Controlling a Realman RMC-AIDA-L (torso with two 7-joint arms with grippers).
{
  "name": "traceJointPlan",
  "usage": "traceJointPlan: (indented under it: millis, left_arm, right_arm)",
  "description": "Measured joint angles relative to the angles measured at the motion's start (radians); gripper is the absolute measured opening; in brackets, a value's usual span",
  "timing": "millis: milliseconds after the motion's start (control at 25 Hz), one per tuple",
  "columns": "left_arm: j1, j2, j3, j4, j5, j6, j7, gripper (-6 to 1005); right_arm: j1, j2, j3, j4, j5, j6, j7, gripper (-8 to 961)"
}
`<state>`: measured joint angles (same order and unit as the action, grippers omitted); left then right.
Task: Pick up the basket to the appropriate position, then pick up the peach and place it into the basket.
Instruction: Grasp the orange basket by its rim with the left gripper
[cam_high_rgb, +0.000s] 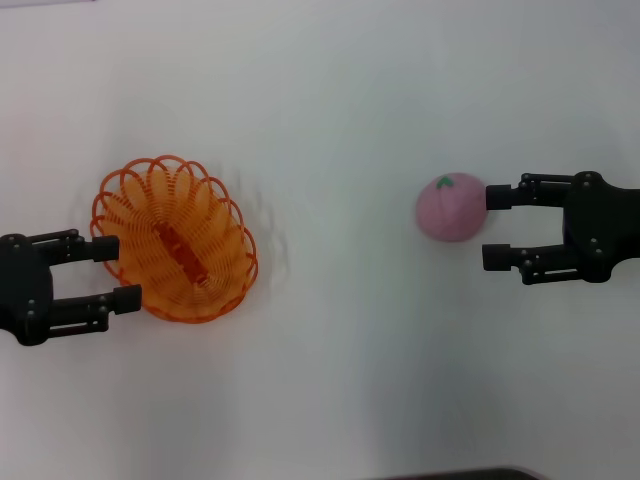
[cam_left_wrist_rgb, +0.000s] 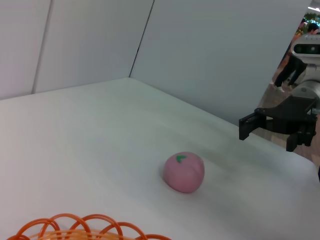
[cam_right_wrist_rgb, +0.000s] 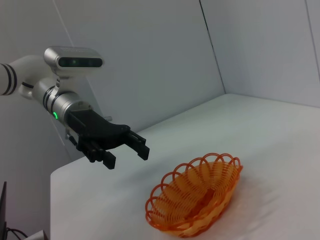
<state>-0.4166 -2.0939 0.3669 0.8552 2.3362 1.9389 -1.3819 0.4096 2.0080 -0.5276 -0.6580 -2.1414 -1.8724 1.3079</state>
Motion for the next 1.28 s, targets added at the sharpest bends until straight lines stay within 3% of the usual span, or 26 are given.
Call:
traceJointPlan:
  millis: [1280]
  left_arm:
    - [-0.038,0.001,-0.015,0.001,-0.011,-0.011,-0.011,745]
  right_arm:
    - [0.003,-0.002,0.0,0.0,0.0,0.001,0.007,854]
